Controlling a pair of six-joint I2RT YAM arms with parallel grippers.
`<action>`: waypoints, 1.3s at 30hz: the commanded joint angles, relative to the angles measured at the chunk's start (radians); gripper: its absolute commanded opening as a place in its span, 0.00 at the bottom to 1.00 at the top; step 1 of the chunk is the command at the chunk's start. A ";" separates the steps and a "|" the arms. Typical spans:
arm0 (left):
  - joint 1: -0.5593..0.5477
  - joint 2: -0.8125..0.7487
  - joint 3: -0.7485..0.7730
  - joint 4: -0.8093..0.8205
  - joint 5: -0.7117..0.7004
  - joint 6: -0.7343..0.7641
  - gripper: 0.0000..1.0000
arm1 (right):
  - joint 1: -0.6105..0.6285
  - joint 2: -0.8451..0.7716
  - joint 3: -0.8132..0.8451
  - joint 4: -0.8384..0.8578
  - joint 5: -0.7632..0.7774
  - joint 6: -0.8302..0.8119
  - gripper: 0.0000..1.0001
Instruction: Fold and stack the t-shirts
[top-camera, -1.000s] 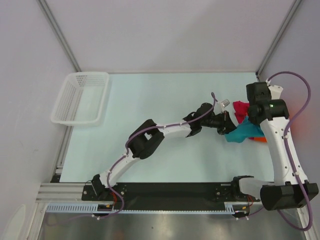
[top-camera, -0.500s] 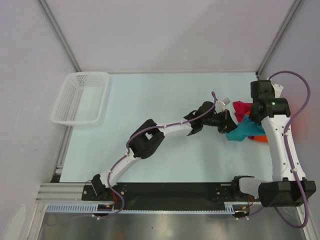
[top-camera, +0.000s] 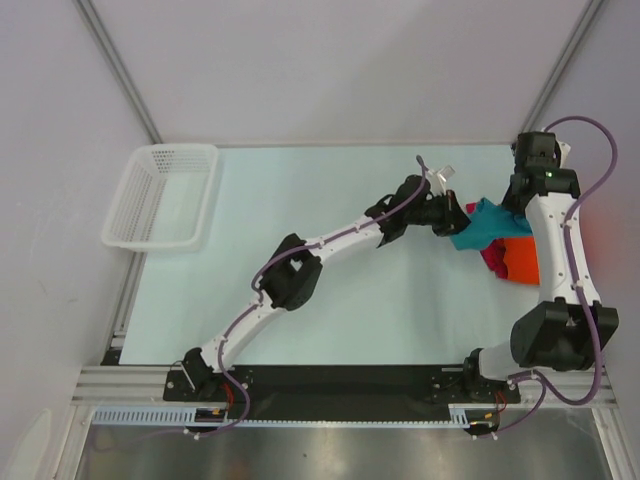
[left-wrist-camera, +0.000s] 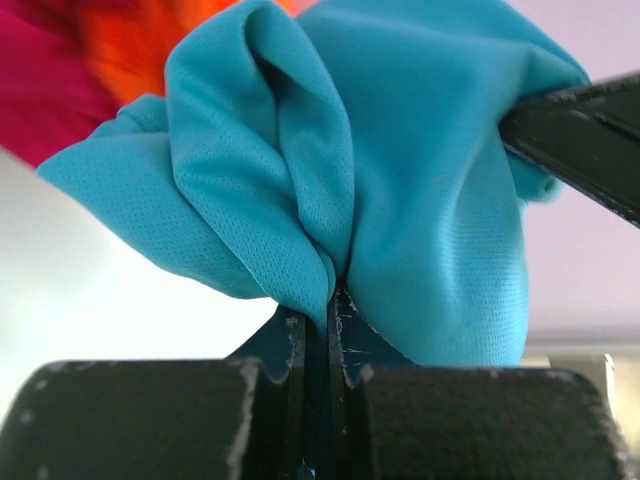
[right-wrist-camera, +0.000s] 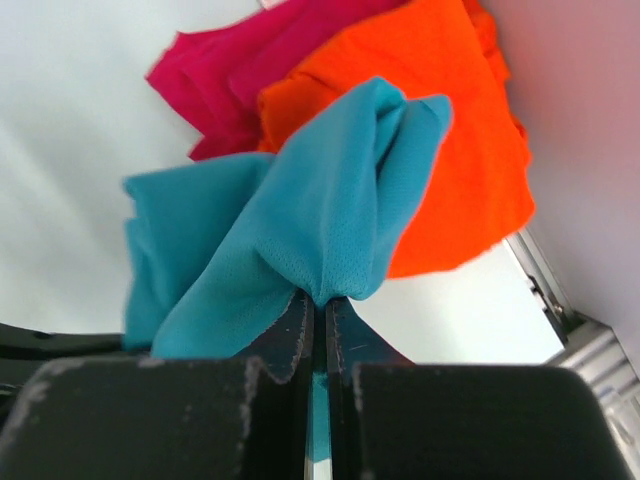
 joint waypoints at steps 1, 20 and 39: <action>0.068 -0.012 -0.002 -0.029 -0.015 0.067 0.00 | -0.033 0.052 0.129 0.113 -0.014 -0.054 0.00; -0.040 0.161 0.065 0.041 0.024 -0.022 0.00 | -0.199 0.029 -0.032 0.110 0.168 -0.009 0.00; -0.042 0.163 0.111 -0.005 0.003 -0.003 0.00 | -0.237 0.086 0.064 0.073 0.214 0.007 0.00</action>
